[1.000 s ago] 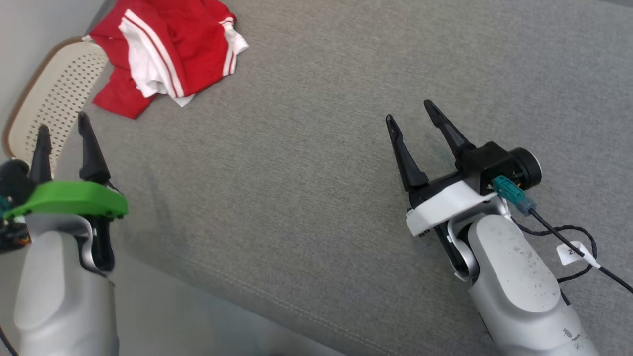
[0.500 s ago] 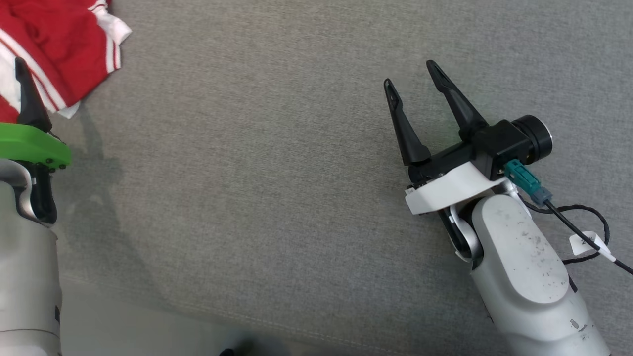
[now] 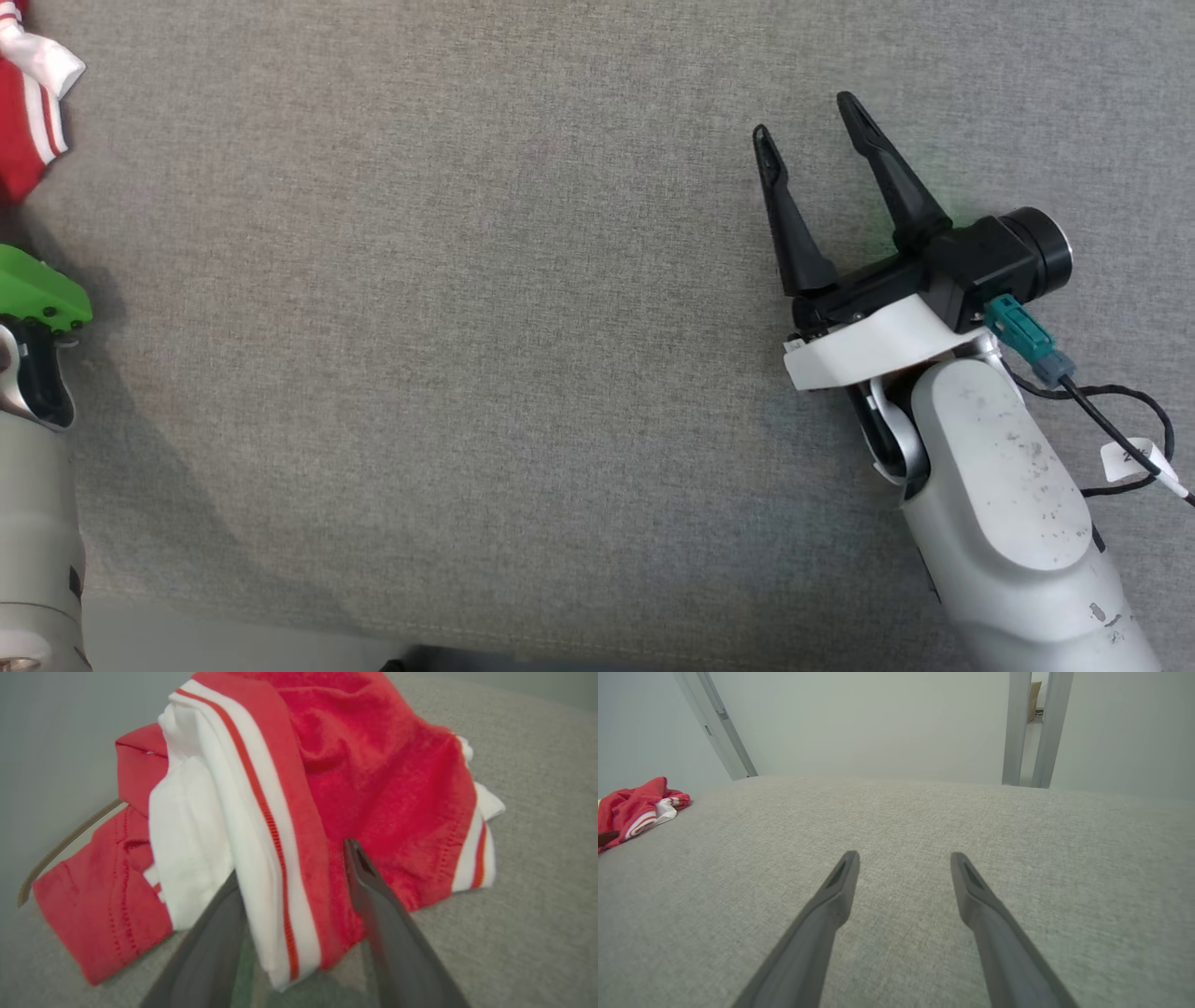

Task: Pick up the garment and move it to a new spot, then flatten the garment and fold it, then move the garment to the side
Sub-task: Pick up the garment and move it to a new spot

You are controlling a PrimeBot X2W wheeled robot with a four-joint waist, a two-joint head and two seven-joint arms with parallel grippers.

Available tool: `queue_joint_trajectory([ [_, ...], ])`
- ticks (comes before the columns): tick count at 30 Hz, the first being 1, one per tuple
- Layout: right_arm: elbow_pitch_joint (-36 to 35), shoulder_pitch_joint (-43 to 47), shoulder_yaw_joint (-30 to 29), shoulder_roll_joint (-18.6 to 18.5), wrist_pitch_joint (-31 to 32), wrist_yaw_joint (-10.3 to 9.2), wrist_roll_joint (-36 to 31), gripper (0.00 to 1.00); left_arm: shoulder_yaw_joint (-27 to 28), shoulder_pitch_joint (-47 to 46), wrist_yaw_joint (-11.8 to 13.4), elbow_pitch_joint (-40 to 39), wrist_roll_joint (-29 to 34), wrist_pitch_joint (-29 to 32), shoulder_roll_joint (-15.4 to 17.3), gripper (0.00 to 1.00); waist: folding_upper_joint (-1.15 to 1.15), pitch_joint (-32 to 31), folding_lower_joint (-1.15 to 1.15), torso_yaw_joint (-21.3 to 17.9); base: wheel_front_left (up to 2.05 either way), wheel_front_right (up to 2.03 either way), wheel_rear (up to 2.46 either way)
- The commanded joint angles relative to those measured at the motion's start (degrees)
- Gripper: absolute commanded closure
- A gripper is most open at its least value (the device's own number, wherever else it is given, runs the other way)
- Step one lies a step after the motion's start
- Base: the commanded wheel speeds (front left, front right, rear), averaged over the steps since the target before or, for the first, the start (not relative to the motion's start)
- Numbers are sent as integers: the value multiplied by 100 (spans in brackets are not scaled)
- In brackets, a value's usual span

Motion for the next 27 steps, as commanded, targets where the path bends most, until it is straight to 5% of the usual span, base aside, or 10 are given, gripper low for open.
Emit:
queue_joint_trajectory([
  [1, 67, 145, -73, -57, -13, -11, 51, 0, 41, -68, -20, -58, 49, 9, 12, 100, 0, -43, 0, 6, 0, 0, 0],
  [14, 129, 240, -114, -45, -14, -10, 528, 0, -106, 126, -247, -2349, 571, 6, -201, 100, 0, -642, 0, -115, 0, 0, 0],
  [27, 213, 559, -139, -41, -14, -10, 1150, 0, -2103, 290, -250, -3715, 372, 5, -385, 100, 0, -1514, 0, -978, 0, 0, 0],
])
